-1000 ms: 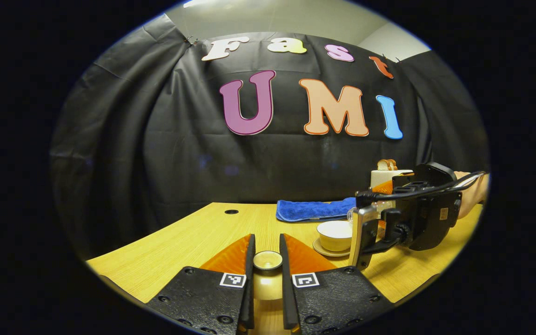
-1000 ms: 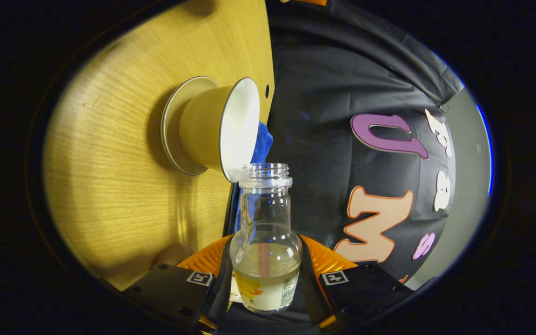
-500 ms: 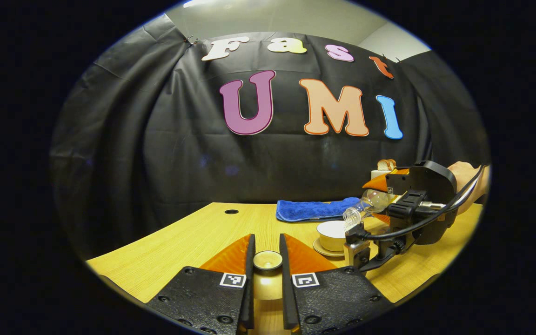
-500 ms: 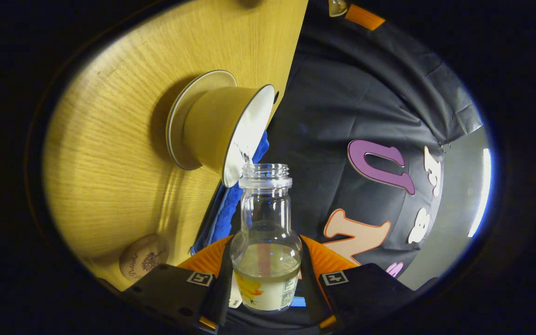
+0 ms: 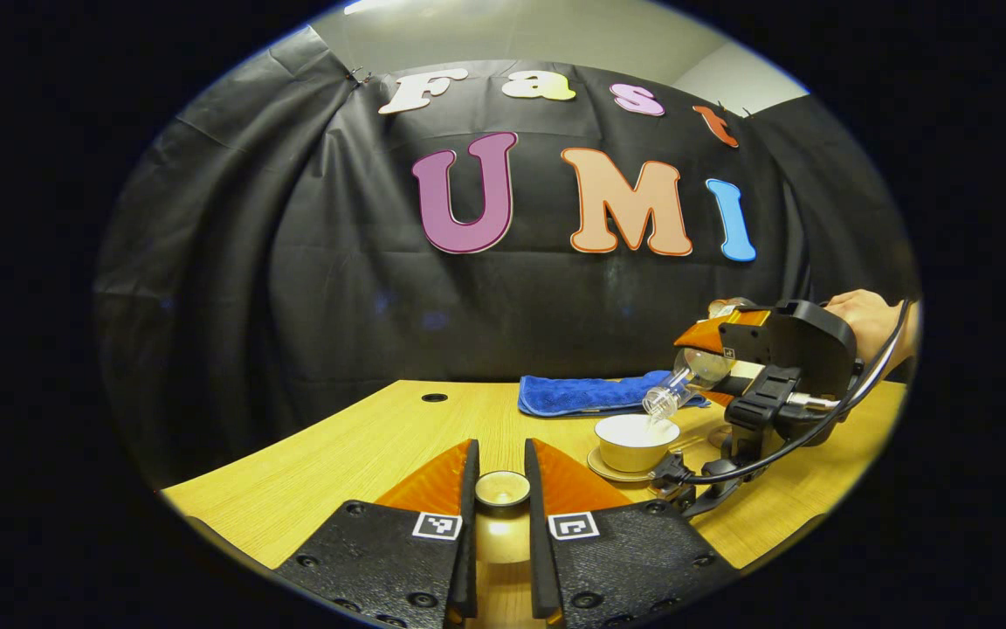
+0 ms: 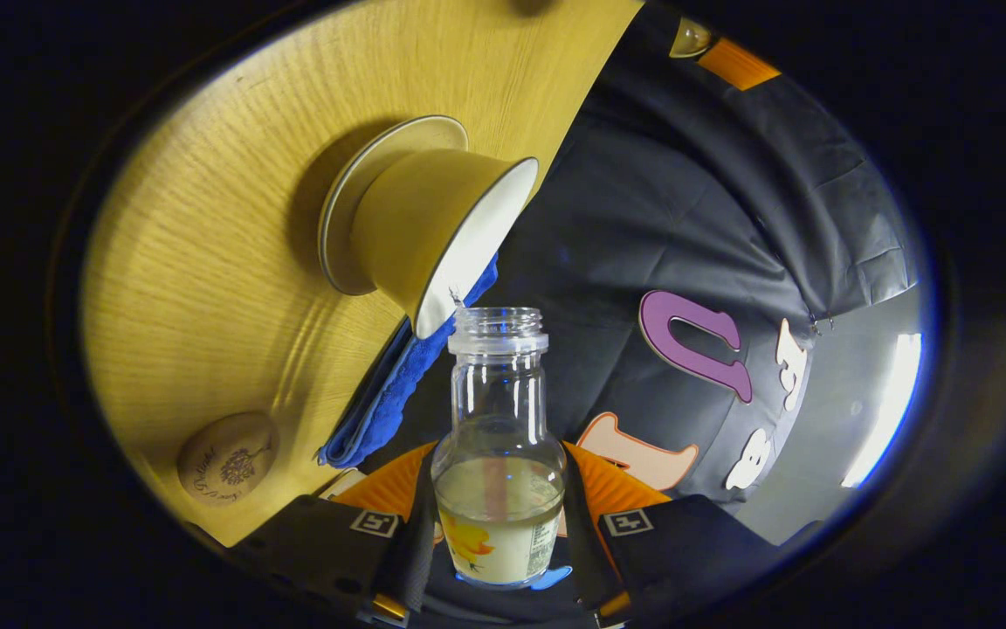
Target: Open the teacup lid with one hand, grasp the water bottle and pour water into the teacup with the other hand; after pouring, place the water bottle on the coaster and then close the teacup lid.
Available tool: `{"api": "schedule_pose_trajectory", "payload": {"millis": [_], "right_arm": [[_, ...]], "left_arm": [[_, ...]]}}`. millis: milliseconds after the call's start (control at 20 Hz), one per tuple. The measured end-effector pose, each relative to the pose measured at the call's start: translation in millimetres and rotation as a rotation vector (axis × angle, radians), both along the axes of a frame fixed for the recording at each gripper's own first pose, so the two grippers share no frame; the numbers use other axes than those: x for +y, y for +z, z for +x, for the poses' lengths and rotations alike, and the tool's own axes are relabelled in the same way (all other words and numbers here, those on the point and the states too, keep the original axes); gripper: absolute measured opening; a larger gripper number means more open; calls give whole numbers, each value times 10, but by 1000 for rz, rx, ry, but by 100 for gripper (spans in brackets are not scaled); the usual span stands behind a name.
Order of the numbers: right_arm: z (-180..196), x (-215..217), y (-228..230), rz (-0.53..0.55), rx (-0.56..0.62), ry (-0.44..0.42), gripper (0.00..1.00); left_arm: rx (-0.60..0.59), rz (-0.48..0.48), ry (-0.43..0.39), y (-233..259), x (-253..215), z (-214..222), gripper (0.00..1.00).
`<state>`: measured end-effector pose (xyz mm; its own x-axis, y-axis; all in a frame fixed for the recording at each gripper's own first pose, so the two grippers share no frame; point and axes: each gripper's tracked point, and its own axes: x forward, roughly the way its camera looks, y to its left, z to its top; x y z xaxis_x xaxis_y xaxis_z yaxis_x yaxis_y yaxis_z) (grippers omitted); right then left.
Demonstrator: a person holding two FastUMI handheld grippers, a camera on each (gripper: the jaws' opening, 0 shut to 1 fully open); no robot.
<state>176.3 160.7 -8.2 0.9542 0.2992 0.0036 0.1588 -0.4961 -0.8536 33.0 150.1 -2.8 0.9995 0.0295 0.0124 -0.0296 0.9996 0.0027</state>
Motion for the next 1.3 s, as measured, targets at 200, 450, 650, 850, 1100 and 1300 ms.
{"api": "schedule_pose_trajectory", "payload": {"millis": [200,450,650,850,1100,1300], "right_arm": [[-7,18,6,-7,-4,2,70],[6,26,22,-11,-1,1,70],[10,24,14,-18,1,1,70],[-10,40,17,-26,-2,3,69],[-29,54,-7,-1,21,4,68],[-6,-3,-39,75,91,-29,68]], "left_arm": [[-1,0,0,-1,-2,3,22],[-1,0,1,-4,0,9,21],[-1,0,1,0,-1,6,21],[-1,-1,1,-2,-4,2,21],[0,-2,11,-14,24,14,21],[-1,-2,18,-10,28,3,21]]}}
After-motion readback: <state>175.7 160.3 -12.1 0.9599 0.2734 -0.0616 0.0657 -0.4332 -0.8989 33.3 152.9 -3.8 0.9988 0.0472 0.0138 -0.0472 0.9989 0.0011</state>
